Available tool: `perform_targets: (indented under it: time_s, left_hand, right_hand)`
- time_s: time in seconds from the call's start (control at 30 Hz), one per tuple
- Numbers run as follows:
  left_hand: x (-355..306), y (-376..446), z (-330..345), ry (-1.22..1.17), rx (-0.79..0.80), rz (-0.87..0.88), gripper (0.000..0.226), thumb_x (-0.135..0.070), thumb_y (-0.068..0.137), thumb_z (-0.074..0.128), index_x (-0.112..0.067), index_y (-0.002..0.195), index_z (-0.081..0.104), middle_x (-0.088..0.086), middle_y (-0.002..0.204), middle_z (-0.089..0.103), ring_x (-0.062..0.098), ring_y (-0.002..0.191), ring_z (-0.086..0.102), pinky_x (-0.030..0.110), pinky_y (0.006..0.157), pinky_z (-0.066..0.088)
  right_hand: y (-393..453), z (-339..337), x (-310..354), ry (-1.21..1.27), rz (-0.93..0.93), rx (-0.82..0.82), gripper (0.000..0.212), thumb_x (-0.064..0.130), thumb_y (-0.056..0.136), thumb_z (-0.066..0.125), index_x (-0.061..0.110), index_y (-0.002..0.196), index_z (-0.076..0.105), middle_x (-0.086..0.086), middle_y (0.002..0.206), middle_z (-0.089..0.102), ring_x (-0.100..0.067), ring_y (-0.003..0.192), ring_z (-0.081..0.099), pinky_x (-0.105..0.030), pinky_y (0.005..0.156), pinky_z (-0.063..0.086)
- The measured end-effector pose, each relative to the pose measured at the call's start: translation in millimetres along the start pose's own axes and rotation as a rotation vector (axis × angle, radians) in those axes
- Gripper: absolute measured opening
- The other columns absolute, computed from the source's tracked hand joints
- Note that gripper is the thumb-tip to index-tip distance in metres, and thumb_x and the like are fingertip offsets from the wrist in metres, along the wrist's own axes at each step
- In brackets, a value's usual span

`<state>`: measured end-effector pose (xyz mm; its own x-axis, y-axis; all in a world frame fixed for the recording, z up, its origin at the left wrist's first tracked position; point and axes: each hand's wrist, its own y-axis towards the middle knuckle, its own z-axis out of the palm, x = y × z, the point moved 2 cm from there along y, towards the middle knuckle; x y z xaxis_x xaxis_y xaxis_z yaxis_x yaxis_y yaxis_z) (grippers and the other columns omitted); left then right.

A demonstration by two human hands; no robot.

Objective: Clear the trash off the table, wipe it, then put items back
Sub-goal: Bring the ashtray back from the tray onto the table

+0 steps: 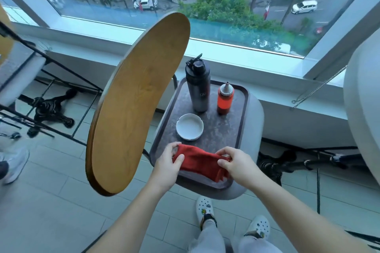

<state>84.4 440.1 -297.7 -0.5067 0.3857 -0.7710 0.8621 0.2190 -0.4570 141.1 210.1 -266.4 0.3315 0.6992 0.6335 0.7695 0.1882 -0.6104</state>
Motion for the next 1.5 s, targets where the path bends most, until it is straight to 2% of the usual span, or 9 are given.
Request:
perform_targets:
  time_s: [0.17, 0.37, 0.5, 0.7, 0.9, 1.03, 1.17, 1.3, 1.5]
  left_hand:
    - [14, 12, 9, 0.07, 0.017, -0.055, 0.037, -0.022, 0.1, 0.058, -0.027, 0.136, 0.054, -0.004, 0.131, 0.063, 0.004, 0.123, 0.055, 0.031, 0.11, 0.043]
    - [23, 21, 17, 0.129, 0.03, -0.1, 0.034, -0.027, 0.099, 0.058, -0.029, 0.133, 0.055, -0.006, 0.127, 0.065, 0.01, 0.121, 0.057, 0.037, 0.108, 0.046]
    - [28, 24, 22, 0.149, 0.026, -0.12, 0.034, -0.027, 0.1, 0.057, -0.028, 0.134, 0.054, -0.004, 0.13, 0.065, 0.014, 0.124, 0.058, 0.039, 0.108, 0.046]
    - [28, 27, 24, 0.228, 0.004, -0.105, 0.03, -0.024, 0.101, 0.057, -0.03, 0.13, 0.056, -0.004, 0.125, 0.067, 0.017, 0.118, 0.061, 0.033, 0.101, 0.047]
    - [27, 35, 24, 0.321, -0.028, -0.141, 0.028, -0.027, 0.097, 0.063, -0.025, 0.125, 0.062, -0.003, 0.119, 0.069, 0.018, 0.112, 0.063, 0.035, 0.097, 0.051]
    - [24, 39, 20, 0.373, -0.023, -0.161, 0.021, -0.032, 0.096, 0.065, -0.023, 0.115, 0.064, -0.008, 0.103, 0.067, 0.015, 0.099, 0.062, 0.029, 0.083, 0.046]
    - [21, 51, 14, 0.405, -0.018, -0.258, 0.033, -0.054, 0.098, 0.048, -0.025, 0.099, 0.064, -0.007, 0.092, 0.065, 0.018, 0.092, 0.061, 0.031, 0.073, 0.044]
    - [12, 66, 10, 0.419, -0.091, -0.316, 0.036, -0.051, 0.1, 0.039, -0.024, 0.095, 0.062, -0.001, 0.093, 0.067, 0.02, 0.085, 0.061, 0.032, 0.067, 0.043]
    - [-4, 89, 8, 0.153, -0.229, -0.261, 0.027, -0.037, 0.101, 0.042, -0.026, 0.116, 0.062, -0.006, 0.111, 0.064, 0.022, 0.098, 0.063, 0.04, 0.084, 0.054]
  right_hand:
    - [15, 16, -15, -0.035, 0.041, -0.016, 0.007, 0.021, 0.094, 0.067, 0.025, 0.097, 0.062, 0.006, 0.08, 0.068, -0.009, 0.056, 0.065, -0.012, 0.047, 0.041]
    - [28, 30, -30, -0.08, 0.053, -0.023, 0.008, 0.024, 0.095, 0.065, 0.029, 0.095, 0.059, 0.001, 0.08, 0.071, -0.016, 0.063, 0.07, -0.033, 0.068, 0.058]
    - [34, 37, -36, -0.118, 0.048, -0.042, 0.006, 0.024, 0.096, 0.062, 0.028, 0.1, 0.061, 0.002, 0.088, 0.07, -0.013, 0.069, 0.067, -0.028, 0.066, 0.054]
    - [38, 42, -39, -0.266, -0.041, -0.058, 0.016, 0.022, 0.096, 0.058, 0.024, 0.111, 0.062, -0.001, 0.109, 0.064, -0.023, 0.102, 0.059, -0.032, 0.085, 0.045]
    - [39, 47, -45, -0.45, -0.145, -0.07, 0.021, 0.022, 0.099, 0.054, 0.019, 0.119, 0.057, -0.004, 0.109, 0.053, -0.028, 0.106, 0.051, -0.039, 0.087, 0.047]
    - [40, 48, -45, -0.512, -0.163, -0.074, 0.022, 0.023, 0.099, 0.052, 0.018, 0.12, 0.057, -0.005, 0.111, 0.051, -0.027, 0.105, 0.049, -0.04, 0.087, 0.048]
    - [44, 47, -40, -0.54, -0.172, -0.109, 0.022, 0.031, 0.1, 0.052, 0.017, 0.114, 0.058, -0.004, 0.112, 0.053, -0.026, 0.106, 0.049, -0.038, 0.087, 0.048]
    - [56, 43, -25, -0.483, -0.191, -0.146, 0.027, 0.036, 0.1, 0.051, 0.016, 0.116, 0.06, -0.005, 0.114, 0.056, -0.028, 0.109, 0.051, -0.038, 0.09, 0.047]
    - [91, 29, 11, -0.276, -0.179, -0.181, 0.038, 0.033, 0.101, 0.049, 0.017, 0.135, 0.054, -0.004, 0.126, 0.056, -0.026, 0.118, 0.054, -0.037, 0.099, 0.043]
